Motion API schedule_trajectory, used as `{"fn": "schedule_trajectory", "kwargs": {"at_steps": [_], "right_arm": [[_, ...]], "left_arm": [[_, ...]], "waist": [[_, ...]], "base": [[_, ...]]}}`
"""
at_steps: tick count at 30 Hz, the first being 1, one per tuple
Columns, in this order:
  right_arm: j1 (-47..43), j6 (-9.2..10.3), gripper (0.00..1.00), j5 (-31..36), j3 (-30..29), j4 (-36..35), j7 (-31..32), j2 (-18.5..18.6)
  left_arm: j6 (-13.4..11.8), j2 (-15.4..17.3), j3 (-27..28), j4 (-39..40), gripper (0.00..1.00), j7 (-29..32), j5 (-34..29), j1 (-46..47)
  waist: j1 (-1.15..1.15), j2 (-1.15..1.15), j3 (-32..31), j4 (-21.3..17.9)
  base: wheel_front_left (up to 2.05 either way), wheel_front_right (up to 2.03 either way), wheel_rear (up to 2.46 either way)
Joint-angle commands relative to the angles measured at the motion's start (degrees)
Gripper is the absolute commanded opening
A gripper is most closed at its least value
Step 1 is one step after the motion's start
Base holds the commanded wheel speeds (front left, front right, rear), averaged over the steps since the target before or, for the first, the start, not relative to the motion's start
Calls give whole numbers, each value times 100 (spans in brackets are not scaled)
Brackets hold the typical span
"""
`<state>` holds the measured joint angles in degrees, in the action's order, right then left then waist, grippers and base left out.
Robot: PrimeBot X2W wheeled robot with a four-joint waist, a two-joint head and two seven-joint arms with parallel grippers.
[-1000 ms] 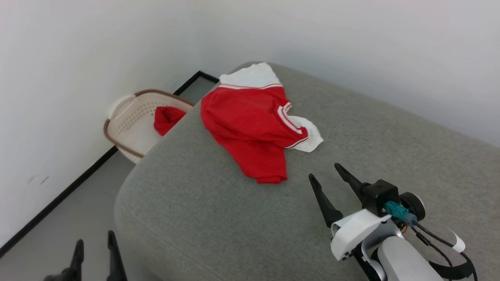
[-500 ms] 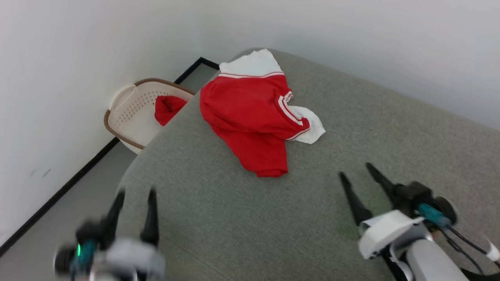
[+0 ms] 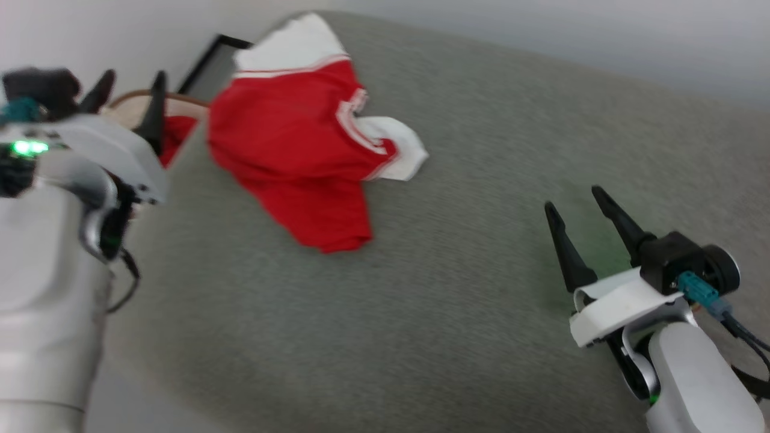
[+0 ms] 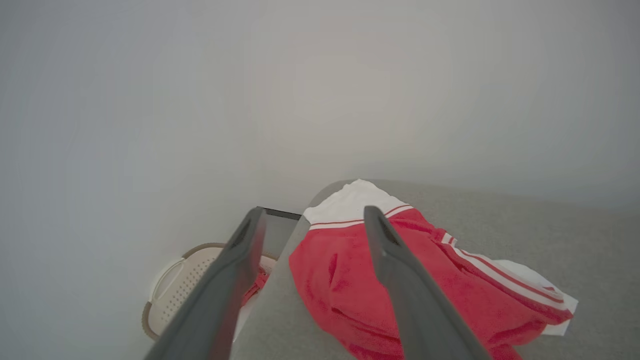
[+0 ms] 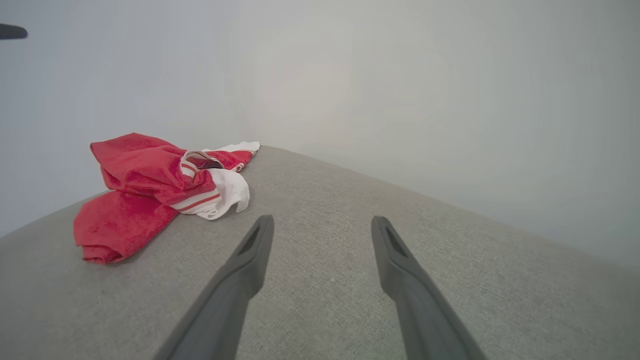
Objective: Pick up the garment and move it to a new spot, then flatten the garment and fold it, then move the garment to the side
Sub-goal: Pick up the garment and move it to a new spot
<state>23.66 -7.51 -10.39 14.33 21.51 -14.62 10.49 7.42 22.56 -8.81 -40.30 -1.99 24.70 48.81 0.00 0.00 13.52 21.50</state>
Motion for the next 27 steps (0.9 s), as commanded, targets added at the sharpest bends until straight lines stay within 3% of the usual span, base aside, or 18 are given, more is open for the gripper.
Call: {"fn": "schedule_trajectory", "kwargs": {"at_steps": [1,7,10,19,24,25,27], "right_arm": [[154,4,100,9,0,-68,-19,-51],[282,4,100,-4,-41,-214,-42,-131],[326,4,100,10,-31,-276,-46,-125],[457,4,100,78,97,-469,-45,-119],[393,4,100,109,83,-509,-36,-81],[360,4,100,109,51,-511,-32,-77],[301,4,100,90,4,-498,-20,-80]], "left_arm": [[7,153,-206,-284,100,369,306,247],[3,634,-665,-966,100,2354,1751,730],[4,867,-817,-973,100,2986,2291,743],[4,1248,-1094,-1194,100,3463,3027,545],[0,976,-1234,-1510,100,3566,3413,351],[1,888,-1239,-1552,96,3579,3512,330],[10,738,-1340,-1525,2,3619,3659,263]], "waist": [[0,0,1016,-1161],[0,0,1222,-1653],[0,0,1377,-1865],[0,0,1861,-2413],[0,0,1955,-2612],[0,0,1953,-2620],[0,0,1929,-2623]], "base": [[0,0,0],[0,0,0],[0,0,0],[0,0,0],[0,0,0],[0,0,0],[0,0,0]]}}
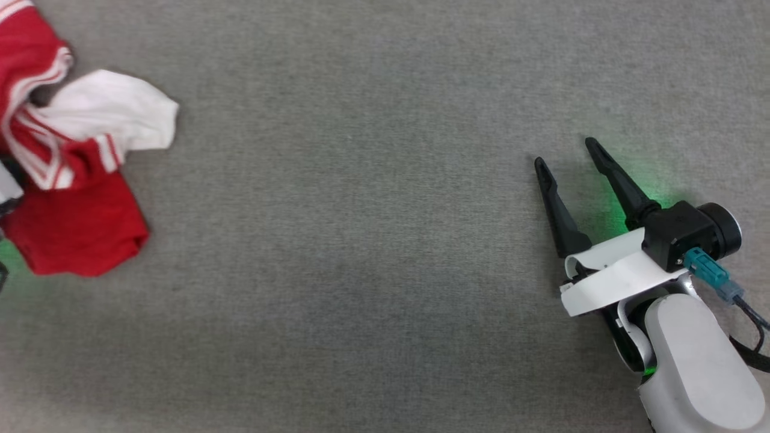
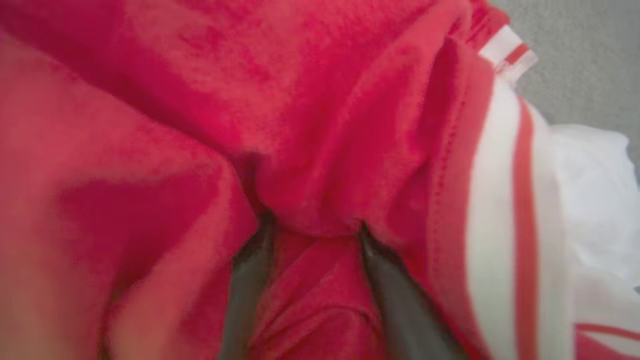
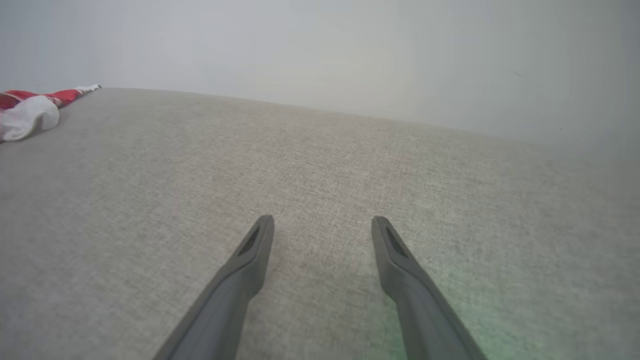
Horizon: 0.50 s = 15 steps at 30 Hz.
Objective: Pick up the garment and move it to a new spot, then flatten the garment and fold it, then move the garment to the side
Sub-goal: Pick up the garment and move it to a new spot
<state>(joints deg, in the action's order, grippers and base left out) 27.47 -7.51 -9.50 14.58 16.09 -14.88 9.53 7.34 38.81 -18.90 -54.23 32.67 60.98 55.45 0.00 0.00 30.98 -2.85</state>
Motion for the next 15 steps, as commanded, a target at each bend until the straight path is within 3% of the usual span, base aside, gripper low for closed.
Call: {"fn": "schedule_trajectory", "kwargs": {"at_steps": [1,7,15], "right_arm": [[-96,4,100,-1,-38,76,12,24],[-98,4,100,-52,-62,173,-4,-33],[-263,4,100,-216,-48,459,-31,-208]], "left_arm": [[26,-924,-361,-117,0,99,102,-434],[28,-628,-310,30,0,-543,373,-329],[17,272,-736,895,0,-1522,227,-59]], "waist": [[0,0,152,-178],[0,0,-263,-28],[0,0,-1171,119]], "base": [[0,0,0],[0,0,0],[0,0,0]]}}
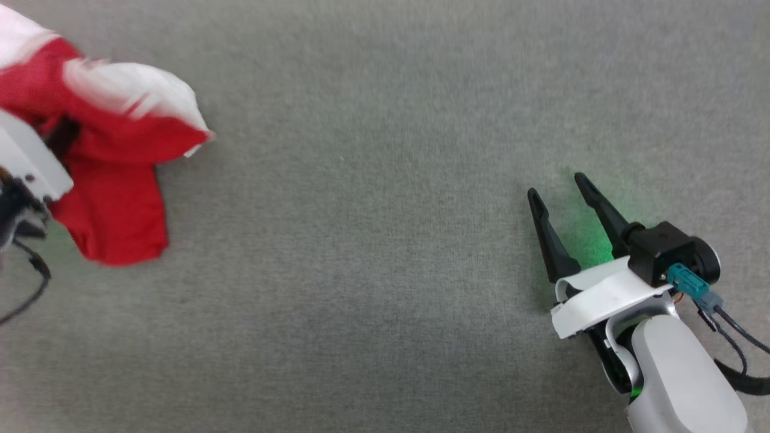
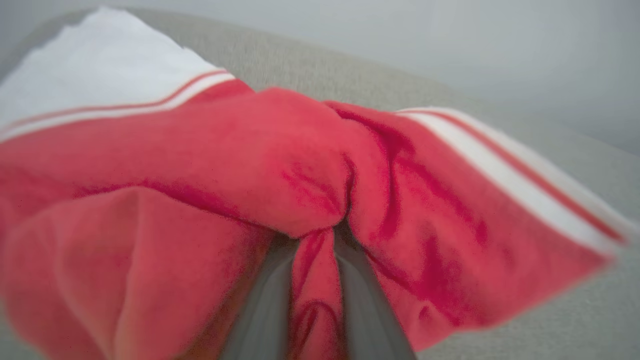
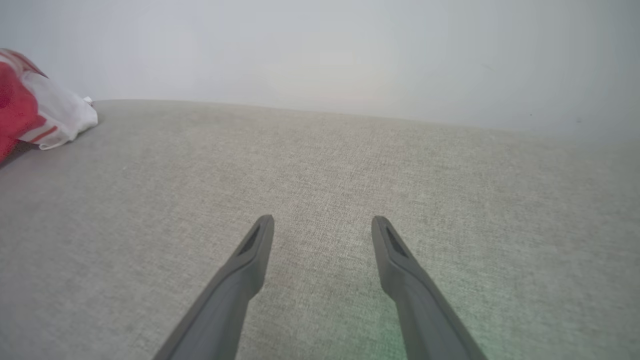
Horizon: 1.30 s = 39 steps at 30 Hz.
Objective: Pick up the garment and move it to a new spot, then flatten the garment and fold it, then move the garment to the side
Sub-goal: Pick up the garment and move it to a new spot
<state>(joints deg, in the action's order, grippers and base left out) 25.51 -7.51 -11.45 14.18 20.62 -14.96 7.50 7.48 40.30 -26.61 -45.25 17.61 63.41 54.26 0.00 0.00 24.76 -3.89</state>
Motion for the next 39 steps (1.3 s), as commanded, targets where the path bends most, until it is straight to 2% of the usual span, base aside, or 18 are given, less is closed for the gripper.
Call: {"fn": "schedule_trajectory", "kwargs": {"at_steps": [1,7,13,16,20,22,25,27,29,33,39], "right_arm": [[-90,4,100,-34,-31,20,-25,-28],[-284,4,100,-141,-254,-36,-28,-162],[-498,4,100,-220,-501,-134,-29,-306],[-567,4,100,-294,-632,-196,-29,-368],[-620,4,100,-393,-807,-297,-29,-419],[-596,4,100,-452,-904,-368,-30,-439],[-593,4,100,-519,-1006,-449,-28,-456],[-594,4,100,-550,-1095,-504,-22,-461],[-596,4,100,-662,-1126,-569,-22,-464],[-661,4,100,-868,-1119,-711,-19,-463],[-739,4,100,-1086,-1073,-854,-19,-463]], "left_arm": [[-2,162,-84,163,0,-49,-13,106],[-1,260,-982,1236,0,115,-113,664],[-1,46,-1949,2234,0,391,-145,1301],[-1,-226,-2424,2572,0,420,-123,1641],[-1,-747,-3097,2842,0,122,-143,2177],[-1,-986,-3578,2971,0,-50,-81,2357],[-5,-1108,-4413,3240,0,-130,7,2597],[-6,-1027,-4616,3469,0,85,-129,2718],[-5,-903,-4682,3736,0,616,-483,2387],[-5,-462,-4652,4051,0,1287,-1056,2060],[-5,-26,-4673,4101,0,1738,-1631,1734]], "waist": [[0,0,-635,218],[0,0,-932,-51],[0,0,-957,-591],[0,0,-883,-885],[0,0,-702,-1237],[0,0,-600,-1377],[0,0,-459,-1581],[0,0,-363,-1704],[0,0,-267,-1817],[0,0,-101,-2003],[0,0,128,-2169]], "base": [[0,0,0],[0,0,0],[0,0,0],[0,0,0],[0,0,0],[0,0,0],[0,0,0],[0,0,0],[0,0,0],[0,0,0],[0,0,0]]}}
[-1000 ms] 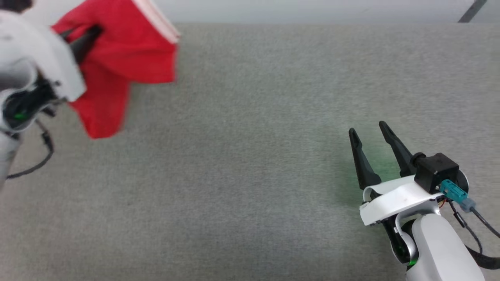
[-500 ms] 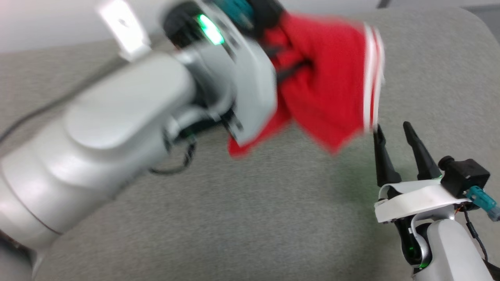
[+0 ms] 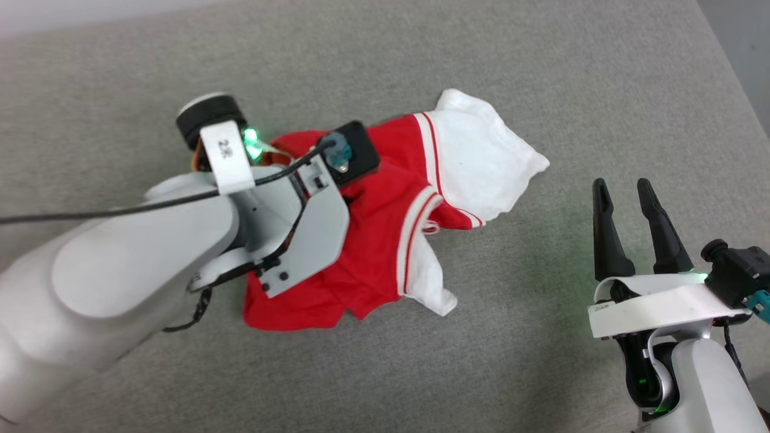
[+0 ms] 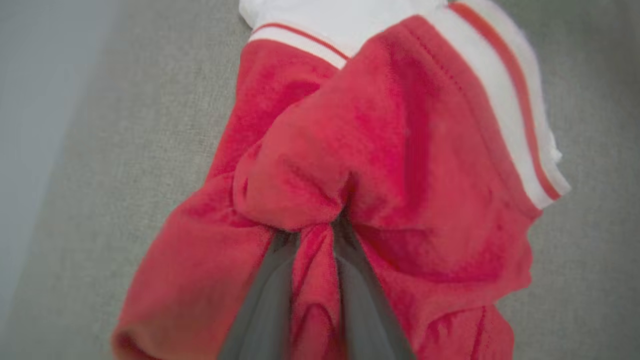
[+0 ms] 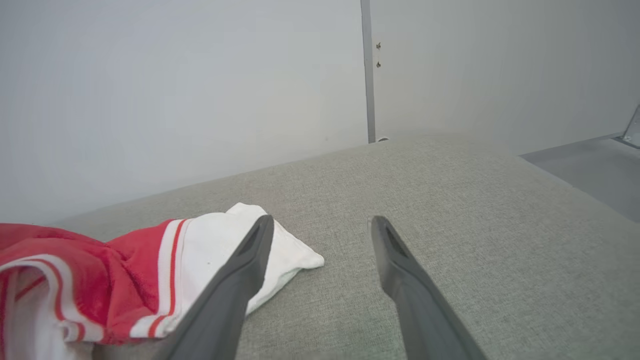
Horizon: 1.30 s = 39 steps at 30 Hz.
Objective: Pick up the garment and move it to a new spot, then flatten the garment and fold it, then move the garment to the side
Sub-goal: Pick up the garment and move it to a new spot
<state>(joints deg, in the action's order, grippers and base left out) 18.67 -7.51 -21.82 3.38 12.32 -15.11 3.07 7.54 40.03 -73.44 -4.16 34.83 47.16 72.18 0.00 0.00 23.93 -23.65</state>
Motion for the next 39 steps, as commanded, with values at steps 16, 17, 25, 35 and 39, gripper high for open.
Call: {"fn": "schedule_trajectory", "kwargs": {"at_steps": [16,17,25,35,39], "right_arm": [[226,4,100,-183,106,-104,-3,-20],[236,4,100,-129,109,-90,-3,-20],[272,4,100,500,-42,56,-3,-12],[-54,4,100,831,-158,304,-3,342],[-262,4,100,863,-205,391,-3,467]], "left_arm": [[-19,-183,-131,-954,0,716,109,-594],[-20,-189,-135,-1012,0,726,112,-607],[-39,-493,-59,-1369,100,-295,721,-284],[-11,-728,2,-1580,100,-2105,1804,-204],[-11,-562,14,-1715,100,-2845,2338,-493]], "waist": [[0,0,670,-262],[0,0,654,-228],[0,0,72,405],[0,0,-918,1417],[0,0,-1234,1683]], "base": [[0,0,0],[0,0,0],[0,0,0],[0,0,0],[0,0,0]]}}
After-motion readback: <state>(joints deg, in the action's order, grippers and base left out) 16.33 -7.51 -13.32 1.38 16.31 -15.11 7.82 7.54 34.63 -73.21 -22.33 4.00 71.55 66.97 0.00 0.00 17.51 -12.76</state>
